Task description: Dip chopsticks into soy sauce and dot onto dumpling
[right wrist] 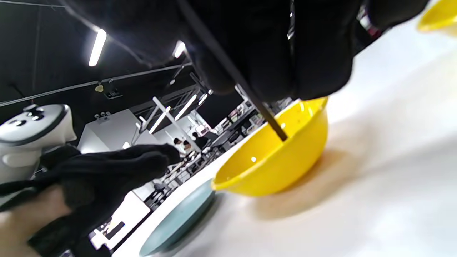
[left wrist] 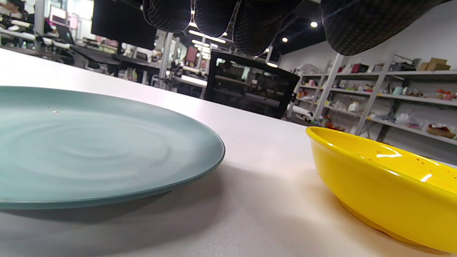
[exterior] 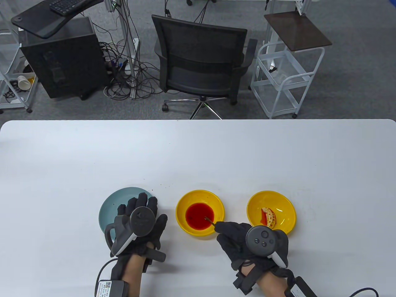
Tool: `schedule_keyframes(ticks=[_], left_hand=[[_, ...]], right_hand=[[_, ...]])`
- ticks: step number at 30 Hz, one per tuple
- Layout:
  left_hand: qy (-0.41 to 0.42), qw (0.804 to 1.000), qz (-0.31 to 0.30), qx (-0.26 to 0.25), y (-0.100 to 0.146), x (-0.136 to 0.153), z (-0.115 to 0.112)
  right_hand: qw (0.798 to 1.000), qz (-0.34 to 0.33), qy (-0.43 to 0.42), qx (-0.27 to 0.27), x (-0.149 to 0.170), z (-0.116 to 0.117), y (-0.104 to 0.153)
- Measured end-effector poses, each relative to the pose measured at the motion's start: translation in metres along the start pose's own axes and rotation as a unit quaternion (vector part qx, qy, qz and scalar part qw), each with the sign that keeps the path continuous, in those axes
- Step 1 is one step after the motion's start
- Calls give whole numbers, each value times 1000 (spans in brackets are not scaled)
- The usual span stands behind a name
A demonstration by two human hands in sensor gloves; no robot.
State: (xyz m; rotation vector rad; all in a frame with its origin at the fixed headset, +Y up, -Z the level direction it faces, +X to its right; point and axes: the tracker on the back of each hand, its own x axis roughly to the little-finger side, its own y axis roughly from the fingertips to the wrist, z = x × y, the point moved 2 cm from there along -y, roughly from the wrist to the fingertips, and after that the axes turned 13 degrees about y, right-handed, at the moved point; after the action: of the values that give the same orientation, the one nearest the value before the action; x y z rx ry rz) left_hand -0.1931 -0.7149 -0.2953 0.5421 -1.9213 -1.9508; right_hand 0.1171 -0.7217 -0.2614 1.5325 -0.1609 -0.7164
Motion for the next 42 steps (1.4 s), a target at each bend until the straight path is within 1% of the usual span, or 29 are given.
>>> schedule_keyframes(ticks=[3, 6, 9, 12, 16, 19, 22, 26, 29, 39, 42], left_hand=[[0, 1000, 0, 0, 0, 0, 0], [0, 1000, 1, 0, 0, 0, 0], [1, 1000, 3, 1, 0, 1, 0], [2, 1000, 4, 0, 0, 1, 1], [2, 1000, 8, 3, 0, 2, 0], [4, 1000, 9, 6, 0, 1, 0], [5, 1000, 9, 8, 0, 1, -1], [5, 1000, 9, 10, 0, 1, -2], [5, 1000, 13, 13, 0, 2, -1], [9, 1000, 16, 15, 0, 4, -1], [9, 1000, 15, 15, 0, 3, -1]], right_hand=[[1000, -3, 17, 20, -2, -4, 0], [999, -9, 13, 46, -4, -13, 2], [996, -13, -1, 83, -4, -34, 8], [992, -5, -18, 128, 2, -62, 17], [982, 25, -66, 173, 25, -96, 27], [979, 67, -29, 190, 42, -112, 32], [978, 112, -1, 175, 59, -119, 34], [968, 153, -10, 196, 74, -127, 36], [966, 173, 5, 193, 77, -126, 37], [956, 222, -2, 192, 91, -124, 38], [956, 225, -10, 189, 94, -124, 38]])
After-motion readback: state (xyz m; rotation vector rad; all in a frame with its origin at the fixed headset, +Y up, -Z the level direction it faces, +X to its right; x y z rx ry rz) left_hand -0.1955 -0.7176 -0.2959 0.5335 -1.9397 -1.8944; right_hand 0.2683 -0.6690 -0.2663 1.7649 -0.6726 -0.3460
